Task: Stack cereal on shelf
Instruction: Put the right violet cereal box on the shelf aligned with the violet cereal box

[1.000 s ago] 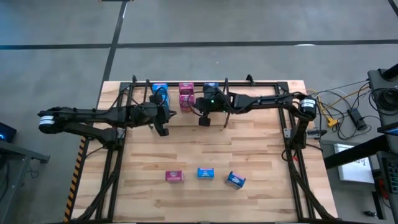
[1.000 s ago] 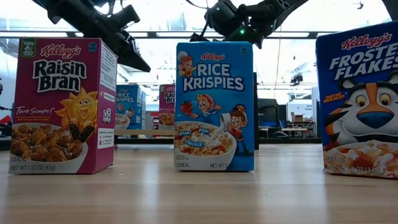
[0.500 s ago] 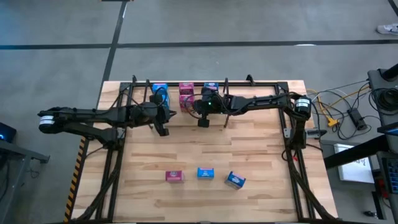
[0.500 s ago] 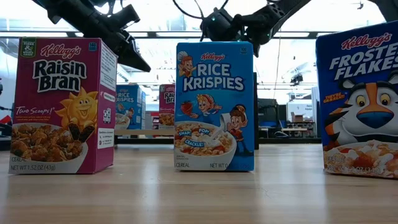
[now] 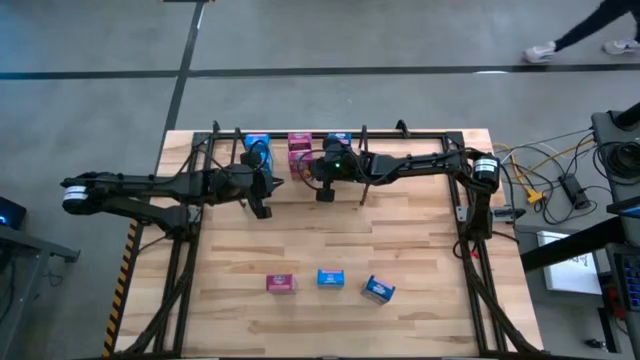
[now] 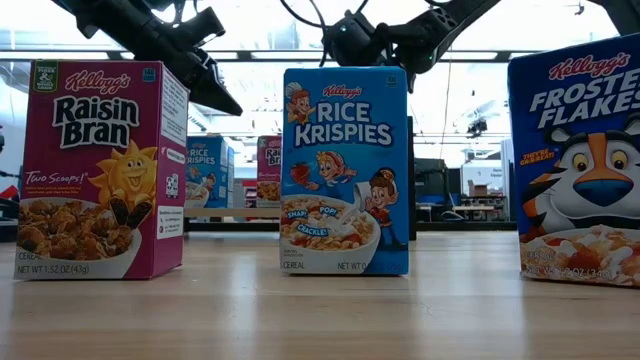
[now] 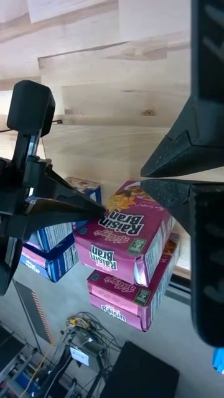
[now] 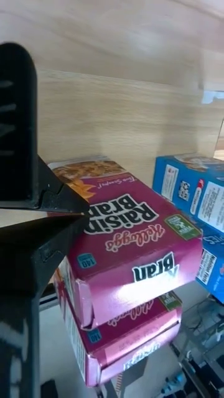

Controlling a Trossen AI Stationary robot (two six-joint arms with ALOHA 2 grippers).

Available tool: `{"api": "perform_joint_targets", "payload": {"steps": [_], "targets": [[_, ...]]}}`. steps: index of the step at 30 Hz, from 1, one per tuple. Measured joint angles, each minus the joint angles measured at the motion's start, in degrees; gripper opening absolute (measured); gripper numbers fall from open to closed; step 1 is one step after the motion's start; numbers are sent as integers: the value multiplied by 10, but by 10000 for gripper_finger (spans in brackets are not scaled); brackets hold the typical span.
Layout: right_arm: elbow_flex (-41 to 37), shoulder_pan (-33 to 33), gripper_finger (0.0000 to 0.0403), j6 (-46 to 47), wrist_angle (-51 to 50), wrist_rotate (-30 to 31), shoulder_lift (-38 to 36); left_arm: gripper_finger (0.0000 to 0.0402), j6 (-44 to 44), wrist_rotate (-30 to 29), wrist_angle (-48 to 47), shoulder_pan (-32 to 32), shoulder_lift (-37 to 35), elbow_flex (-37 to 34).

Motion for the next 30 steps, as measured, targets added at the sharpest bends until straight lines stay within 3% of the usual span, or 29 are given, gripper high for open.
{"api": "perform_joint_targets", "payload": {"steps": [13,24,30], "targets": [[0,6,9,-4,3,-4,2,0,-12,0,20,0,23,0],[0,25,9,-4,-17,-5,-17,0,3,-2,89,4,101,0],[0,36,9,-4,-44,-4,-44,0,4,-37,115,21,150,0]]}}
